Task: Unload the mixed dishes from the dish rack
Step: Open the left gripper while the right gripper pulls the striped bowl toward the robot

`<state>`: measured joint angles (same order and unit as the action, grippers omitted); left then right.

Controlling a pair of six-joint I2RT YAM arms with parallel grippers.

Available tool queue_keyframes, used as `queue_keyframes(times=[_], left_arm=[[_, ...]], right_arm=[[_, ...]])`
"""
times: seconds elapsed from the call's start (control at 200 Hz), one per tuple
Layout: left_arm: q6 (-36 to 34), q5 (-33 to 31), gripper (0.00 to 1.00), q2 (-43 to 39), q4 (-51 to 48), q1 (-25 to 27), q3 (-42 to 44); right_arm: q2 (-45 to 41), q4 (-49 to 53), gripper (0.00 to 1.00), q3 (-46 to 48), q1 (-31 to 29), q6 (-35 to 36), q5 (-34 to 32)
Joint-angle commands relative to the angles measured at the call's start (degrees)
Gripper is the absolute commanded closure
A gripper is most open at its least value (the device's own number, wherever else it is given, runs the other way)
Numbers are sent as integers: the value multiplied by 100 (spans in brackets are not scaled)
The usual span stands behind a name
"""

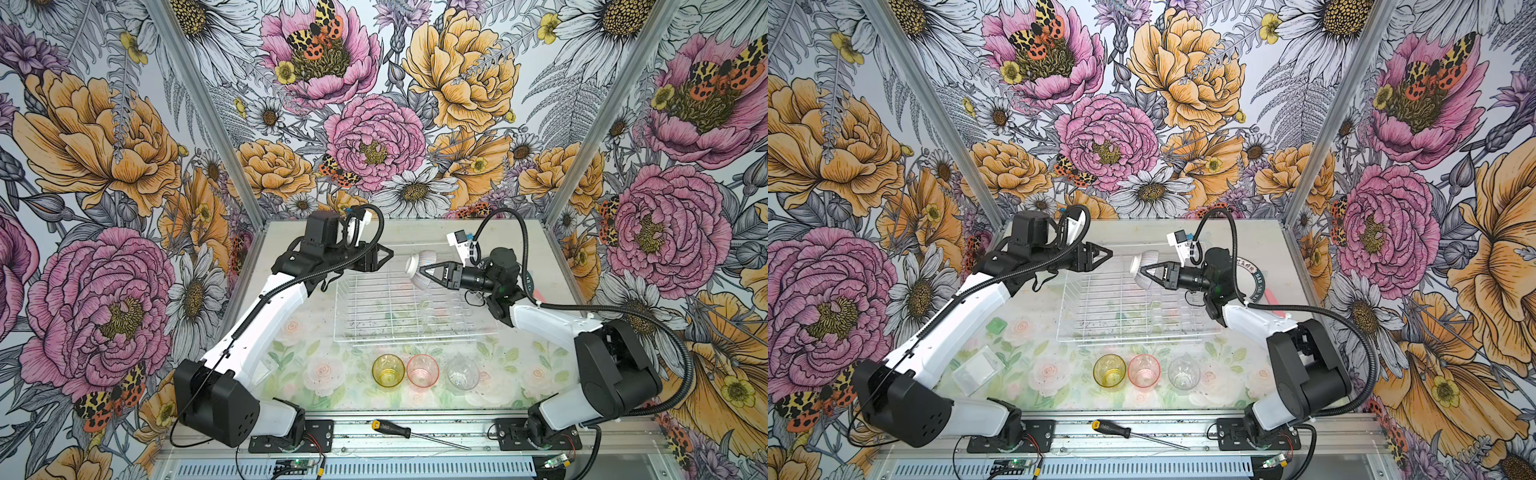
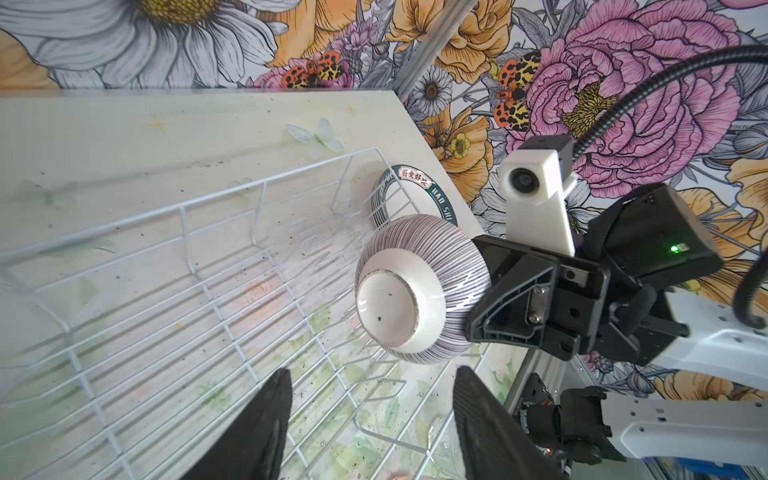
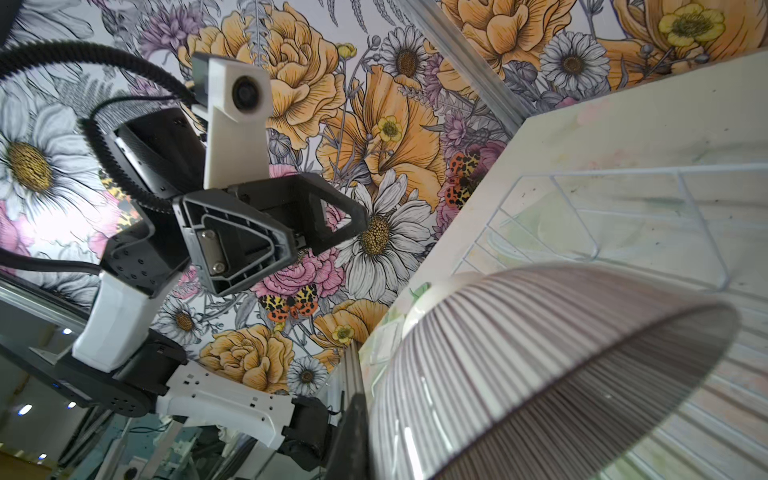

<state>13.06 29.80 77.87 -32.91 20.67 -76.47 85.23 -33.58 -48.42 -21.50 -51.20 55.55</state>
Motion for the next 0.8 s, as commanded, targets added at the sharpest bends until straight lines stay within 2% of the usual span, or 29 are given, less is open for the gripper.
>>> queue_keyframes(times=[0.0,0.05,0.185,0.365,0.46,0.58,0.716,0.796], left_arm=[[-130,-929,34,-425,-449,-173,212],[-128,-1126,34,-580,-515,-253,323],[-107,-1583,32,-1024,-550,-486,675],[-45,-2172,29,-1481,-543,-944,1084],[15,-2104,28,-1585,-533,-1260,1234],[69,-1982,27,-1740,-424,-1647,1400],[96,-1687,27,-1856,-267,-2046,1486],[101,-1506,26,-1871,-231,-2249,1494]], right_arm=[[-600,3220,100,-956,-298,2472,-672],[-701,4059,100,-1270,-489,2980,-1013],[-889,5156,100,-1845,-991,3660,-1689],[-775,6715,100,-2813,-2303,4682,-2832],[-502,7587,100,-3438,-3218,5205,-3353],[-141,8291,100,-4015,-4081,5621,-3517],[408,8828,100,-4491,-4866,5912,-3675],[802,9154,100,-4758,-5294,6104,-4133]])
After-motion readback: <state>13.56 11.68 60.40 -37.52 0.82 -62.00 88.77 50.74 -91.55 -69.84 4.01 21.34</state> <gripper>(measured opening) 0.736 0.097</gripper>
